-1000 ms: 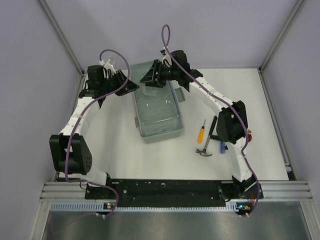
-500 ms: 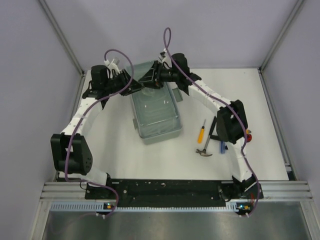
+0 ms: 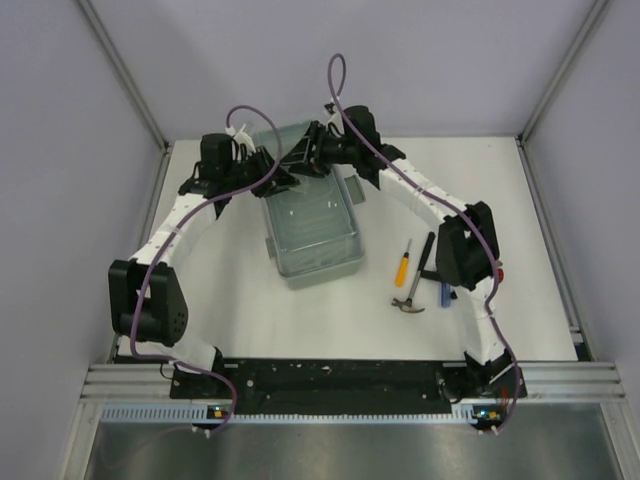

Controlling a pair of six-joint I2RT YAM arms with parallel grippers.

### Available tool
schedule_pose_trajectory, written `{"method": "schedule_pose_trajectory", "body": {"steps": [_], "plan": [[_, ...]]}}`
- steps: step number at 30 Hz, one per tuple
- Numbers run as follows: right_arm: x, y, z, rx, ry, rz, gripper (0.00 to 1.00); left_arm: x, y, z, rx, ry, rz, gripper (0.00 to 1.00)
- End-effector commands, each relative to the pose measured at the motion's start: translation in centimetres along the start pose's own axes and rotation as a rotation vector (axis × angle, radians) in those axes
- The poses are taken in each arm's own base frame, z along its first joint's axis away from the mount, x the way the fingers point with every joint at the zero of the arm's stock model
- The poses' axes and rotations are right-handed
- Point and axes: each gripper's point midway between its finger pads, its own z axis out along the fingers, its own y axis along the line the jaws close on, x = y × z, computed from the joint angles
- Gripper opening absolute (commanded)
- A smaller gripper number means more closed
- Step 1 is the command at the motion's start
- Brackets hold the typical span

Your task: Pack the tool kit

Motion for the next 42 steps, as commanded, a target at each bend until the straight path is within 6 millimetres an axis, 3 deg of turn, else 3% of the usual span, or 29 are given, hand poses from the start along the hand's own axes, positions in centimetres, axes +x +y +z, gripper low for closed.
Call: {"method": "schedule_pose_trajectory", "body": {"steps": [1, 5, 7, 10, 14, 19, 22, 27, 33, 39, 42], "plan": [[-1.3, -2.6, -2.5, 0.237, -0.103, -0.07, 0.49, -1.1, 0.5, 0.3, -0.052, -0.03, 0.006, 0.22], [-3.1, -3.0, -5.4, 0.345, -0.193, -0.131, 0.51, -1.7, 0.6, 0.3, -0.078, -0.031, 0.007, 0.14], [-4.0, -3.1, -7.0, 0.388, -0.232, -0.148, 0.51, -2.1, 0.6, 0.4, -0.088, -0.026, 0.005, 0.0], [-4.8, -3.9, -9.8, 0.466, -0.293, -0.174, 0.52, -3.2, -0.4, 0.2, -0.085, -0.037, 0.013, 0.0], [-5.7, -5.0, -14.2, 0.567, -0.381, -0.207, 0.54, -5.8, -4.1, -0.7, -0.013, -0.085, 0.072, 0.0], [-4.9, -9.0, -18.1, 0.692, -0.381, -0.235, 0.57, -9.7, -10.3, -3.1, 0.103, -0.18, 0.158, 0.0], [-3.4, -11.1, -18.3, 0.72, -0.312, -0.265, 0.57, -11.0, -12.7, -4.2, 0.154, -0.235, 0.187, 0.0], [-1.0, -11.8, -16.8, 0.67, -0.203, -0.286, 0.57, -11.7, -14.2, -4.8, 0.198, -0.263, 0.178, 0.0], [1.5, -13.2, -14.7, 0.696, -0.144, -0.262, 0.55, -12.2, -13.6, -4.8, 0.16, -0.289, 0.165, 0.0], [3.2, -14.2, -13.8, 0.742, -0.093, -0.225, 0.36, -12.5, -12.8, -4.9, 0.12, -0.309, 0.17, 0.0], [4.5, -14.8, -13.7, 0.772, -0.053, -0.216, 0.32, -12.8, -12.8, -4.9, 0.113, -0.315, 0.182, 0.0]]}}
